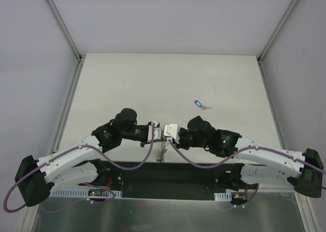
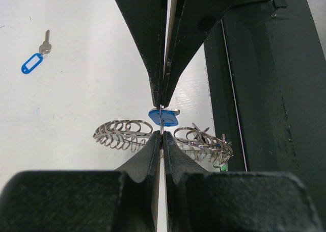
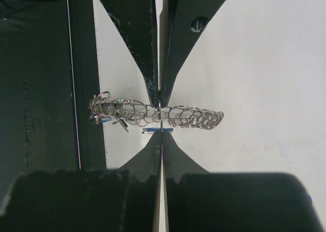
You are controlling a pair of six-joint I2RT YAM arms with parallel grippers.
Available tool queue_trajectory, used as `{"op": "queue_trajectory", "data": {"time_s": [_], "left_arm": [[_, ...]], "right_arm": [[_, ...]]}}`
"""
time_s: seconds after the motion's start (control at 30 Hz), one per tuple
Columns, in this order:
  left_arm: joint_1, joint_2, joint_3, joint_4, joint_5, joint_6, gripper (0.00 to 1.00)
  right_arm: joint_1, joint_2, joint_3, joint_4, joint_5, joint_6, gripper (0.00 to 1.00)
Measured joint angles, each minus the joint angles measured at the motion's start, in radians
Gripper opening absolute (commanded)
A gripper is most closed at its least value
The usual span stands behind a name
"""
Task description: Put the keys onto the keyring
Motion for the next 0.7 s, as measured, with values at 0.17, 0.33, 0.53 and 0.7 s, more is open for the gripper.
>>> {"op": "queue_trajectory", "data": {"time_s": [0.17,0.33,0.53,0.7], "left_arm": [[0.0,0.0,0.0,0.003,0.0,0.0,0.0],[0.0,0.0,-0.002,0.009,0.002,-0.001,0.0],[0.0,0.0,-0.002,0.016,0.005,-0.002,0.0],[0.0,0.0,-0.002,0.016,0.006,-0.004,0.0]], "right_arm": [[0.0,0.0,0.0,0.002,-0.004,0.0,0.01],[0.0,0.0,0.0,0.004,-0.006,0.0,0.01],[0.0,0.0,0.0,0.01,-0.007,0.0,0.01],[0.0,0.0,0.0,0.011,-0.016,0.002,0.01]]}}
